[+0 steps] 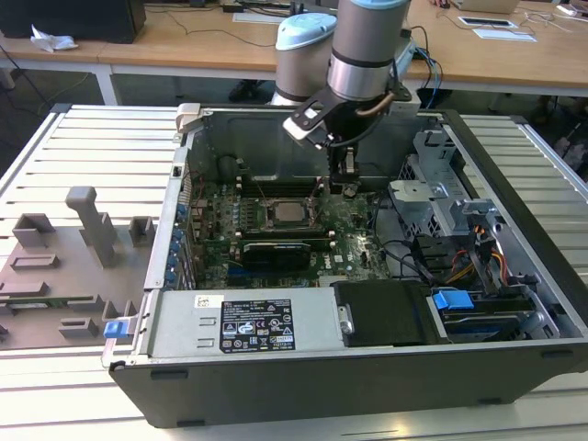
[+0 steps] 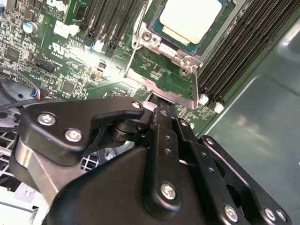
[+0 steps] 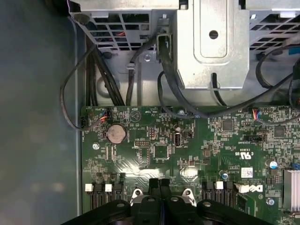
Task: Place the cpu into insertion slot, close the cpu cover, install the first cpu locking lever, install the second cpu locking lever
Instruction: 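Close the cpu cover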
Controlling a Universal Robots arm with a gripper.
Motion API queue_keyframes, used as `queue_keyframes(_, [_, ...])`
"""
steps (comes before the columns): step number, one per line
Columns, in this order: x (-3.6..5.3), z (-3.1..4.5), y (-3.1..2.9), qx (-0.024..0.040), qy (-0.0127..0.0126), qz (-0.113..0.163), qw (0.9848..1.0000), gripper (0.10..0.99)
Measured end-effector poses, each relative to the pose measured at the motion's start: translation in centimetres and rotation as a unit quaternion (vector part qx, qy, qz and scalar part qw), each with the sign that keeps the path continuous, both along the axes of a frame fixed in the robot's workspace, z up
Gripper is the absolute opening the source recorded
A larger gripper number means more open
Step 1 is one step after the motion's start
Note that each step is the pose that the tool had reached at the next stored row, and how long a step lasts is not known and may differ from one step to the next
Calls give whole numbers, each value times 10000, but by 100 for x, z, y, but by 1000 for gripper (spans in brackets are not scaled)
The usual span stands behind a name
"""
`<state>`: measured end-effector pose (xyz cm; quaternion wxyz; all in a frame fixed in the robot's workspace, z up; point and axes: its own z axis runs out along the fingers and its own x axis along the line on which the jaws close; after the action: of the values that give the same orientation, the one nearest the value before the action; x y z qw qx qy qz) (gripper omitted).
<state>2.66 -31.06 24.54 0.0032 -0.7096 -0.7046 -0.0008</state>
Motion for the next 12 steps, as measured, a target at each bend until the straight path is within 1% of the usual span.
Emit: queue_keyframes(12, [-130,-24,0,0,0,0,10000,106])
